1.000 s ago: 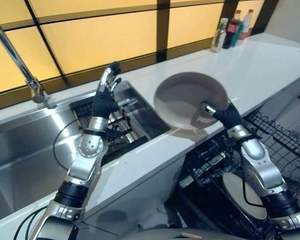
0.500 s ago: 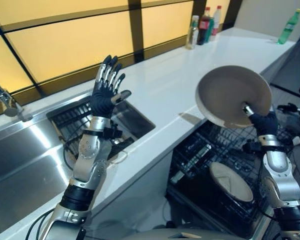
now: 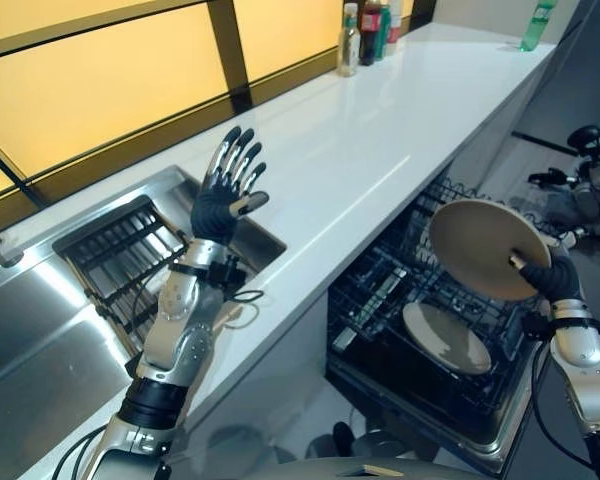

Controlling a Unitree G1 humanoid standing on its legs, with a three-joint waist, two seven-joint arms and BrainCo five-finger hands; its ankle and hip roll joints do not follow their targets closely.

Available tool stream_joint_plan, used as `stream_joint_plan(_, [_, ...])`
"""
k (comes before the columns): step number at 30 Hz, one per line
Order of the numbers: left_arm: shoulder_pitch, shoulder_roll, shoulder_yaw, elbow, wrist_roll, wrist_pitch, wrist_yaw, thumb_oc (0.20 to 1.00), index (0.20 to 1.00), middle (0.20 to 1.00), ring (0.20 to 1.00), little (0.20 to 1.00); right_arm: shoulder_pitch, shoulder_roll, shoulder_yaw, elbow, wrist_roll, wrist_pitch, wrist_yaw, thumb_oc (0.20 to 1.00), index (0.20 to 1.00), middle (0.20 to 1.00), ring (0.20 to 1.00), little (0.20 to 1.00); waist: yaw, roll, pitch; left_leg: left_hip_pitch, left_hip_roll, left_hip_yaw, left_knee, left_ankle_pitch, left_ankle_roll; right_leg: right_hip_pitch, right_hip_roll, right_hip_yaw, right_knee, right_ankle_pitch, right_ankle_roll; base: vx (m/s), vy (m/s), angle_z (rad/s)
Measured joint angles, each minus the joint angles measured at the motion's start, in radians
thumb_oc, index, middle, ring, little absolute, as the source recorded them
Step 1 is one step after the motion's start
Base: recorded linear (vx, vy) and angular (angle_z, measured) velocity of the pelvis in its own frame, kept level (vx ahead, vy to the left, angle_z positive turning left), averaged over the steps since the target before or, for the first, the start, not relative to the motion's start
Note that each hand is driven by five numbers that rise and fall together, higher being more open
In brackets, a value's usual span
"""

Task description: Pick up plates and place into dishwasher.

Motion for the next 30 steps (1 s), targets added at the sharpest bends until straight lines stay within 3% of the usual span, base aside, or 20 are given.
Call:
stream_joint_plan(12, [0.021, 0.023, 0.003, 0.0, -0.009, 0.019, -0.053, 1.0, 1.0, 1.0, 1.0, 1.0, 0.004, -0.025, 0.018, 0.082, -0.179, 0.037, -0.007, 0.2, 0.2, 0.2, 0.2, 0.2, 0.005, -0.046, 0.061, -0.013, 0.0, -0.002, 0.033, -0.007, -0.002, -0.005, -0.006, -0.003, 0.014, 0.001, -0.001, 0.02, -0.089, 0.01])
stream_joint_plan(21, [0.018, 0.046, 0.002, -0.007, -0.056, 0.04, -0.078, 1.0, 1.0, 1.0, 1.0, 1.0, 0.004, -0.103, 0.057, 0.253, -0.377, 0.082, -0.059, 0.2, 0.2, 0.2, 0.2, 0.2, 0.011, -0.052, 0.093, -0.06, 0.005, -0.025, 0.103, -0.033, 0.002, -0.017, -0.013, -0.023, 0.031, 0.0, -0.002, 0.04, -0.081, 0.06])
stream_joint_plan(30, [-0.027, 0.096, -0.033, -0.046, -0.086, 0.04, -0.122, 1.0, 1.0, 1.0, 1.0, 1.0, -0.066, -0.162, 0.233, 0.392, -0.532, 0.138, -0.142, 0.2, 0.2, 0.2, 0.2, 0.2, 0.063, -0.081, 0.135, -0.194, 0.019, -0.091, 0.251, -0.074, 0.001, -0.072, -0.021, -0.071, 0.069, -0.002, -0.006, -0.02, -0.087, 0.19])
